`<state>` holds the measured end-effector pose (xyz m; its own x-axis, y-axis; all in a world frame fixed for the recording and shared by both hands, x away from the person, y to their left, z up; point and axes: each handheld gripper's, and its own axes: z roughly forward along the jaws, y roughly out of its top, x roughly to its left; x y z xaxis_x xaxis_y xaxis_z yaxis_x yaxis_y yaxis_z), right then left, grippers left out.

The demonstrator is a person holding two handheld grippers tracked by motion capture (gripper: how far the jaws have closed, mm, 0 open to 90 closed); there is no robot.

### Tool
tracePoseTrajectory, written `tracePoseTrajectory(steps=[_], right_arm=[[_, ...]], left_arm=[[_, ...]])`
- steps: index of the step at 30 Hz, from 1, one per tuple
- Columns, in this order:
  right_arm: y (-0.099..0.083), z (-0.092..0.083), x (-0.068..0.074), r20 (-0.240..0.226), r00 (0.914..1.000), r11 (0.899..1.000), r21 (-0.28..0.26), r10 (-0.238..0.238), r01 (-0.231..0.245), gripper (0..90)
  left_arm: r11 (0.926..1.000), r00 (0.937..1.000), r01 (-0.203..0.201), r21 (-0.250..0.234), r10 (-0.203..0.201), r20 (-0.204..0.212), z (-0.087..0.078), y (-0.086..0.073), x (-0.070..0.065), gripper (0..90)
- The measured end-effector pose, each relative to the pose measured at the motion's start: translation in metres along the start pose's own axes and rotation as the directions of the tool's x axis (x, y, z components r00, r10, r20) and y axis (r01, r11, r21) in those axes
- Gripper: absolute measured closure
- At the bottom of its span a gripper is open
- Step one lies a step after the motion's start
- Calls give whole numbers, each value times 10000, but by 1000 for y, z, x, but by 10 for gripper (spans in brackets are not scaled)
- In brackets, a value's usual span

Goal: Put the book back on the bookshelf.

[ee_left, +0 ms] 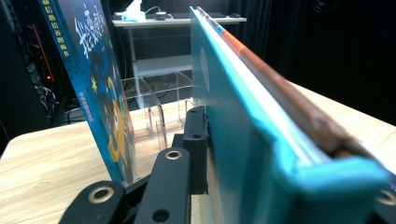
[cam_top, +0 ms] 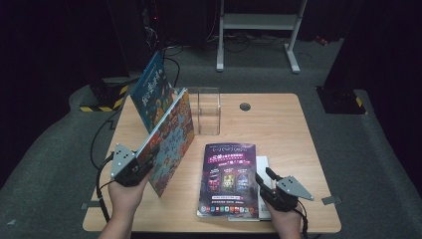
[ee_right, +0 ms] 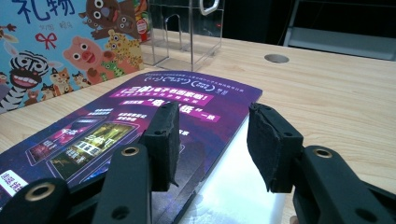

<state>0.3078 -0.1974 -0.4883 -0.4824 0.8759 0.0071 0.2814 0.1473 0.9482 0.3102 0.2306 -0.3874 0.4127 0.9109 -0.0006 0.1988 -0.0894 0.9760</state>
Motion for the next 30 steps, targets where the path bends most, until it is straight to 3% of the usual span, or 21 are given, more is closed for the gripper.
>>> tracePoseTrajectory(steps=[9, 18, 25, 30], right_arm=[[0, 0, 0, 11, 10000, 10000, 8, 21, -21, 537], [0, 0, 0, 19, 10000, 10000, -37, -18, 18, 536], [0, -1, 0, 18, 10000, 10000, -61, -16, 17, 535], [1, -2, -1, -4, 10000, 10000, -49, 37, -37, 535]], left_arm=[[9999, 9995, 8, 110, -4, -315, 2, 2, -2, 798], [9991, 9990, -415, -16, 415, -161, 0, 10, 0, 813], [9992, 9992, -396, 115, 397, -104, -3, 25, 12, 816], [9999, 9985, -164, 8, 165, -529, -12, 30, 26, 815]])
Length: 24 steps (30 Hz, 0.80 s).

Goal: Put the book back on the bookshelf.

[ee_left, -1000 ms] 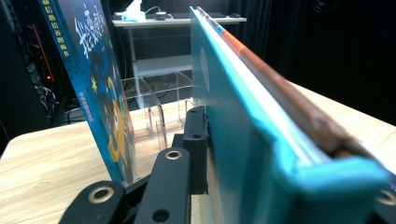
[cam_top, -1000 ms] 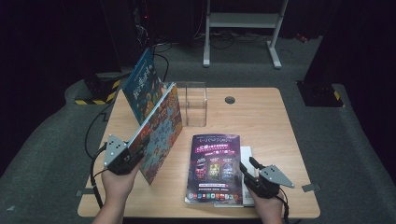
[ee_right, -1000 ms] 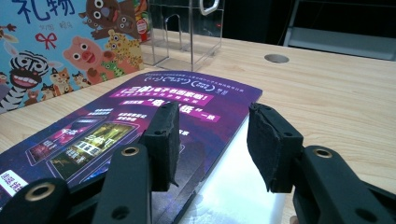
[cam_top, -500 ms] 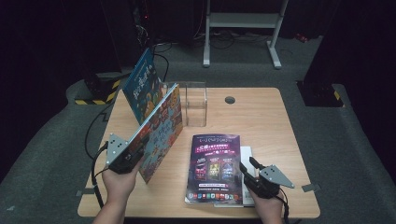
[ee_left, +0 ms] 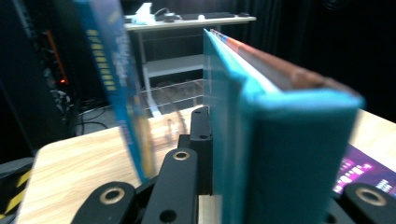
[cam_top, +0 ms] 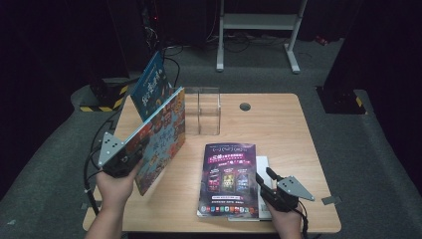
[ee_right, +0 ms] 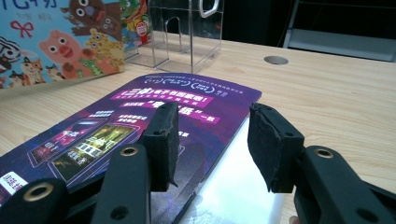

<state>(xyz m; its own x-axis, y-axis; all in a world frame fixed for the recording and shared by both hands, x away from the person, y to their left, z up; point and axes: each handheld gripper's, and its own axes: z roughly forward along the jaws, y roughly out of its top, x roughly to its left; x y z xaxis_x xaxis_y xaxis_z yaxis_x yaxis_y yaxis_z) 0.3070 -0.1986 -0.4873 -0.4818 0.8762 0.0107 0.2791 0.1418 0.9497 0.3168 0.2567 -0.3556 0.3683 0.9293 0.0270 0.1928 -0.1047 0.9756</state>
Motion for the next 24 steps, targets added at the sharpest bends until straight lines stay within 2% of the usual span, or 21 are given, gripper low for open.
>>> tracePoseTrajectory(steps=[6, 10, 15, 23, 24], right_arm=[[0, 0, 0, 10, 10000, 10000, -2, -19, 19, 535], [1, 0, 0, -12, 10000, 10000, -4, -10, 10, 535], [1, 0, 0, 5, 10000, 10000, -33, -16, 16, 536], [1, -2, -3, 19, 10000, 9999, -106, 42, -42, 537], [1, -2, -3, 8, 10000, 9999, -106, 40, -40, 537]], left_arm=[[9998, 9995, 68, -209, -74, -305, -14, 9, 15, 816], [9995, 9988, 191, -256, -202, -449, -16, 13, 20, 816], [9989, 9977, 427, -197, -437, -513, -7, 18, 25, 816], [9983, 9958, 506, -285, -526, -743, 12, 27, 22, 816], [9975, 9946, 641, -308, -664, -793, 19, 30, 22, 816]])
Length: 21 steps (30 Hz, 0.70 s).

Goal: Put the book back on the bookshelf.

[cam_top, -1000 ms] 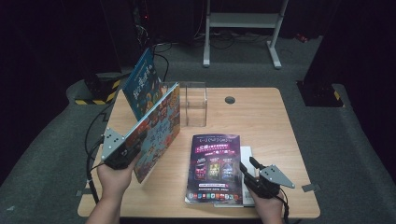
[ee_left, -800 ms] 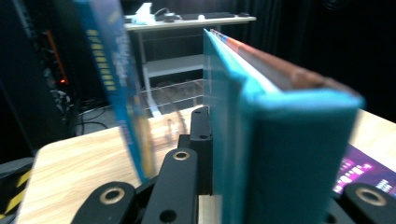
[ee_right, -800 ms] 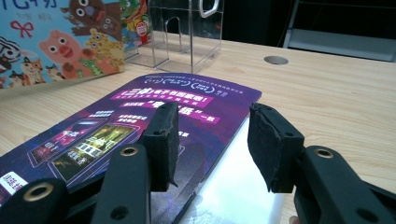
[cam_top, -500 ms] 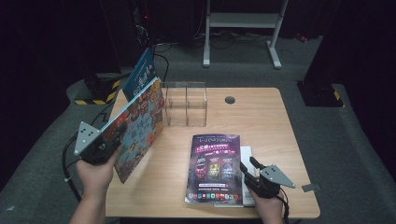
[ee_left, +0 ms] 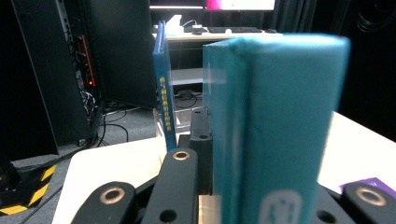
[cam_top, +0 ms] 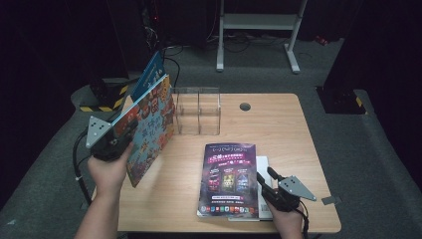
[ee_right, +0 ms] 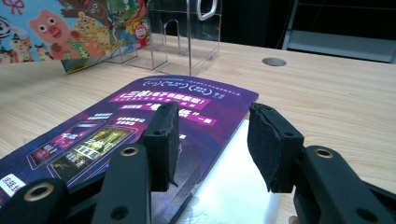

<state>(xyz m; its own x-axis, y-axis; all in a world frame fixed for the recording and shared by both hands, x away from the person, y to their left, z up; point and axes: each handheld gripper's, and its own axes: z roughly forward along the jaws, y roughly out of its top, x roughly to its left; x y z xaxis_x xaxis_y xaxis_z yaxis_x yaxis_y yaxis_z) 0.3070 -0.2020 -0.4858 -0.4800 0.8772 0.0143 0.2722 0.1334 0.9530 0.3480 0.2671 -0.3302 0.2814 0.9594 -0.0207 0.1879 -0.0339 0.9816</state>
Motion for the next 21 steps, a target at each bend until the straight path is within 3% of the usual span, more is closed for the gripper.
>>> tracePoseTrajectory(steps=[4, 9, 15, 21], right_arm=[[0, -1, -1, 3, 10000, 10000, -63, 5, -5, 539], [1, -2, -2, -24, 10000, 9999, -97, 43, -44, 541], [1, -3, -3, -27, 9999, 9999, -134, 99, -100, 542], [1, -5, -3, -34, 9999, 9998, -197, 99, -100, 545]], left_arm=[[9999, 9997, 118, -84, -120, -212, 15, 4, -3, 815], [9999, 9982, -36, -158, 26, -596, 32, 11, -7, 816], [9996, 9971, 64, -261, -84, -763, 51, 14, -11, 815], [9994, 9918, -124, -318, 82, -1279, 68, 11, -15, 815]])
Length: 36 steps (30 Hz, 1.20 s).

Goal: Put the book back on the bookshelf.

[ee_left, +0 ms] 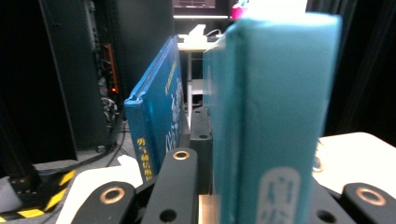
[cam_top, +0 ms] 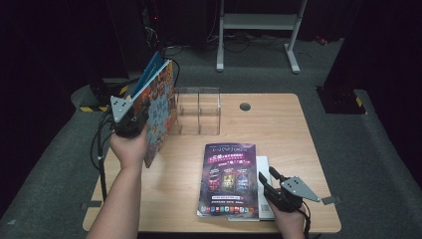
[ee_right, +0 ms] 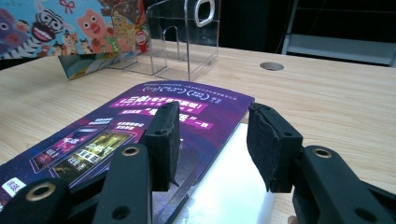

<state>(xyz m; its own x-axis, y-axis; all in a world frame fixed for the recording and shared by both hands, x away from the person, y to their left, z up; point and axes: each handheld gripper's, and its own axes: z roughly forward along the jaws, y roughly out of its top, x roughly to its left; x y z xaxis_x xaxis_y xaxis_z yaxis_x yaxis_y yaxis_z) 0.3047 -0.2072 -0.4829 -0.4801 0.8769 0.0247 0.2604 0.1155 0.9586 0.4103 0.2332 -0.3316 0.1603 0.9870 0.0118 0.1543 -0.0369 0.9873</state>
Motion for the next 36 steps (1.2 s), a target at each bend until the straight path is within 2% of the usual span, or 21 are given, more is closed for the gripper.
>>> tracePoseTrajectory(steps=[2, 9, 11, 17, 28, 36], right_arm=[[0, 0, 0, -2, 10000, 10000, -20, 6, -6, 546], [1, -1, -1, -36, 10000, 10000, -53, 37, -37, 547], [1, -2, -1, -41, 10000, 10000, -77, 57, -57, 547], [0, -4, -2, -52, 10000, 9999, -86, 79, -79, 549], [1, -3, -1, -81, 10000, 9999, -103, 33, -33, 552], [1, -4, -2, -75, 10000, 9999, -118, 64, -65, 553]], left_arm=[[10000, 9999, -42, -1, 42, -140, 5, -2, -3, 815], [10000, 10000, 42, 62, -41, -83, 21, -9, -11, 815], [9999, 9998, 91, 62, -90, -176, 25, -11, -12, 816], [9998, 9993, 205, -12, -206, -301, 29, -11, -10, 815], [9999, 9987, -154, -25, 153, -483, 36, -6, -12, 815], [9999, 9989, 18, -122, -24, -472, 43, -2, -12, 815]])
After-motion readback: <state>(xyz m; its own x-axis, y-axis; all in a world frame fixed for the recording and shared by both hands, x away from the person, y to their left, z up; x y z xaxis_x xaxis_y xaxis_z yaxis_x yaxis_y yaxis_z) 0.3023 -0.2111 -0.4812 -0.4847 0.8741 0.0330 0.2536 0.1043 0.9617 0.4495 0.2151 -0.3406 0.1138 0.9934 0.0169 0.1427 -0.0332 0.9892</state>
